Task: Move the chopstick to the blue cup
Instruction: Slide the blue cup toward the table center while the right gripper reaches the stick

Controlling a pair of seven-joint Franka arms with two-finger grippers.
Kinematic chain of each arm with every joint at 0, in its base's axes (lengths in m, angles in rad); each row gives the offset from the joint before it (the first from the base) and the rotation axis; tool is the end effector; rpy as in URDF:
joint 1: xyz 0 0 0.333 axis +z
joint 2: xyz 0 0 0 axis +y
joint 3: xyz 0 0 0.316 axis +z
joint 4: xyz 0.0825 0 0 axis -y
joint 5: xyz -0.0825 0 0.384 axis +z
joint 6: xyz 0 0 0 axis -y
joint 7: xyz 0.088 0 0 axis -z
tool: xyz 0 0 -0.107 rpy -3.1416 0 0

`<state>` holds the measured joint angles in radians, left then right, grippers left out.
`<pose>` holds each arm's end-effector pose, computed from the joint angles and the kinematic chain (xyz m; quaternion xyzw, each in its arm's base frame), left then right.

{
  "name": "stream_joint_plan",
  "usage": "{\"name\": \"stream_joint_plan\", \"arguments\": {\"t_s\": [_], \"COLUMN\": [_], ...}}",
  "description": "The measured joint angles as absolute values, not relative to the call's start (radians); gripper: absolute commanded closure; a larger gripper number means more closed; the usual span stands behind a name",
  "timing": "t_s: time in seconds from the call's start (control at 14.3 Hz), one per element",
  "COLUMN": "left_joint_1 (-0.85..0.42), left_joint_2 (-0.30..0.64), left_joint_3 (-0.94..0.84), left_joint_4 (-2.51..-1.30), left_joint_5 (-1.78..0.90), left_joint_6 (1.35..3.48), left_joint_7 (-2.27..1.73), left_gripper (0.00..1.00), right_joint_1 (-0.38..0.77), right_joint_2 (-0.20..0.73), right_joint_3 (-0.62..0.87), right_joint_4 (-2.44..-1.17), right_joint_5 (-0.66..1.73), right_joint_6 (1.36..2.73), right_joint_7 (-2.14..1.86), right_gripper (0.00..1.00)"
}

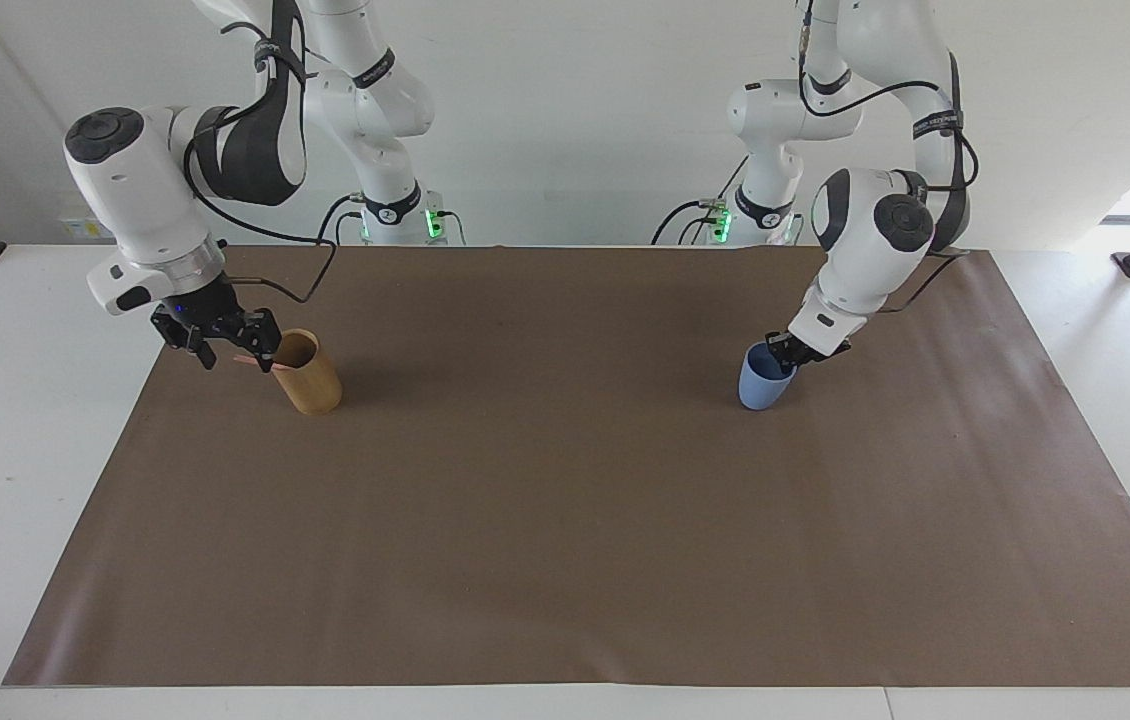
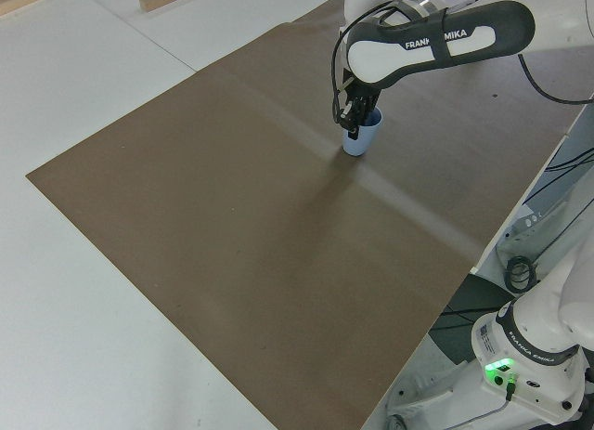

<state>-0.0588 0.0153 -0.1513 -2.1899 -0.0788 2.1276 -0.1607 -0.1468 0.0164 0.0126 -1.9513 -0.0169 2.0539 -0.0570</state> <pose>0.5128 -0.1128 0.3733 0.9987 -0.0026 -0.0443 0.0261 0.5653 -0.0773 0.4762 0.9984 -0.0350 0.0422 0.0116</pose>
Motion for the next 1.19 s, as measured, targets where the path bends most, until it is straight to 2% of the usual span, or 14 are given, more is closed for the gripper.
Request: {"name": "stream_joint_plan", "arguments": {"t_s": [0.07,0.28,0.49,0.7,0.98,1.19], "left_joint_1": [-0.064,-0.154,-0.339,-0.466,-0.505,-0.505], "left_joint_2": [0.016,0.019,0.032,0.101,0.212,0.247], "left_joint_3": [-0.152,-0.153,-0.16,-0.161,-0.158,-0.153], "left_joint_4": [-2.176,-2.109,-2.05,-1.952,-1.873,-1.86], "left_joint_5": [-0.079,-0.08,-0.08,-0.077,-0.039,-0.017], "left_joint_6": [2.128,2.123,2.123,2.121,2.122,2.123], "left_joint_7": [-0.161,-0.237,-0.415,-0.522,-0.538,-0.538], "left_gripper": [1.0,1.0,1.0,1.0,1.0,1.0], "right_joint_1": [-0.147,-0.147,-0.147,-0.147,-0.147,-0.147], "right_joint_2": [0.016,0.015,0.01,0.008,-0.007,-0.025], "right_joint_3": [0.013,0.013,0.013,0.013,0.013,0.014], "right_joint_4": [-1.952,-1.952,-1.952,-1.949,-1.901,-1.84], "right_joint_5": [-0.017,-0.017,-0.015,-0.015,-0.015,-0.015], "right_joint_6": [2.054,2.052,2.049,2.048,1.976,1.907], "right_joint_7": [-0.057,-0.057,-0.057,-0.057,-0.057,-0.048], "right_gripper": [0.99,1.0,1.0,1.0,1.0,1.0]}}
